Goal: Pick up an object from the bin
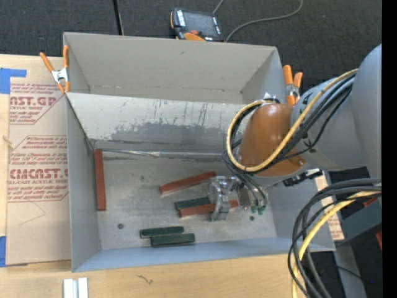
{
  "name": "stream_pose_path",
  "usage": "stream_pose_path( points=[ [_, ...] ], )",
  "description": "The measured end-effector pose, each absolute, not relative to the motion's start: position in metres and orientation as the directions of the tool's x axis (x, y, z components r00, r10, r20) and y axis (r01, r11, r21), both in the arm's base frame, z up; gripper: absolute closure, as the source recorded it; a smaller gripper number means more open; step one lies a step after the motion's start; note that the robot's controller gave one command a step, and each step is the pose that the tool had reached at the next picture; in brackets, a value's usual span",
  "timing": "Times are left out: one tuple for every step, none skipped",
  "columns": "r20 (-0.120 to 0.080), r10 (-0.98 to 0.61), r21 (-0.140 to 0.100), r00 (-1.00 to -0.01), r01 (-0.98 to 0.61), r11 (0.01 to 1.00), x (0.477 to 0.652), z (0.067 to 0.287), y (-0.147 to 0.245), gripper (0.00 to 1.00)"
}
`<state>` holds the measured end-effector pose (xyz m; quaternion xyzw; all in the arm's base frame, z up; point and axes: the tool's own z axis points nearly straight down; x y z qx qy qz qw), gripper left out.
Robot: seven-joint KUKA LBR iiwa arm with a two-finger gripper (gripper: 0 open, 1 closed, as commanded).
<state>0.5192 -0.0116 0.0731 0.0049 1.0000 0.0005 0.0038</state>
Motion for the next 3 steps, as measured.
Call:
stream_pose_path(
  points=[
    [-0.009,-0.070,0.000,-0.997,-0.070,0.998,0.503,0.222,0.009,1.00],
    [-0.002,-0.070,0.001,-0.998,-0.070,0.998,0.502,0.217,0.009,0.00],
    [0.001,-0.473,0.002,-0.881,-0.473,0.881,0.571,0.076,0.050,0.00]
  ],
)
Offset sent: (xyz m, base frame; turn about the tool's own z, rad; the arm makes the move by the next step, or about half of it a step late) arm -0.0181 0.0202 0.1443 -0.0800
